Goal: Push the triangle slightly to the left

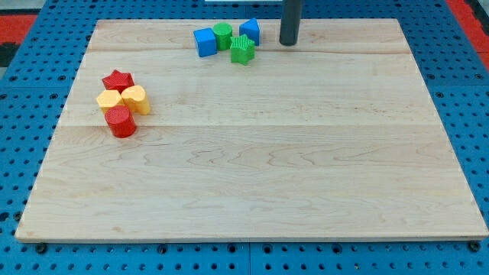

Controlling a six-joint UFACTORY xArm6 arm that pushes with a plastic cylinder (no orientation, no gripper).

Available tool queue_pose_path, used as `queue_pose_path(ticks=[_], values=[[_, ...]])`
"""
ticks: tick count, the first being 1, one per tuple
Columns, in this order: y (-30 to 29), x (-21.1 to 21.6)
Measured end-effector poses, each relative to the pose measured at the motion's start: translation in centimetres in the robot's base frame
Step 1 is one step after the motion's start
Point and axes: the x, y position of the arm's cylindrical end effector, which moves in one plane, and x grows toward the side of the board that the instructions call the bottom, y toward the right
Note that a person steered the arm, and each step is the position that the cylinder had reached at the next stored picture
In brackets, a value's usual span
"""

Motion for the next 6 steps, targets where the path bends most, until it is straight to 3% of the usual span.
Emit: queue_pose_path(ticks=[1,6], values=[[-1.1,-3.6],[-14.4,-3.6]])
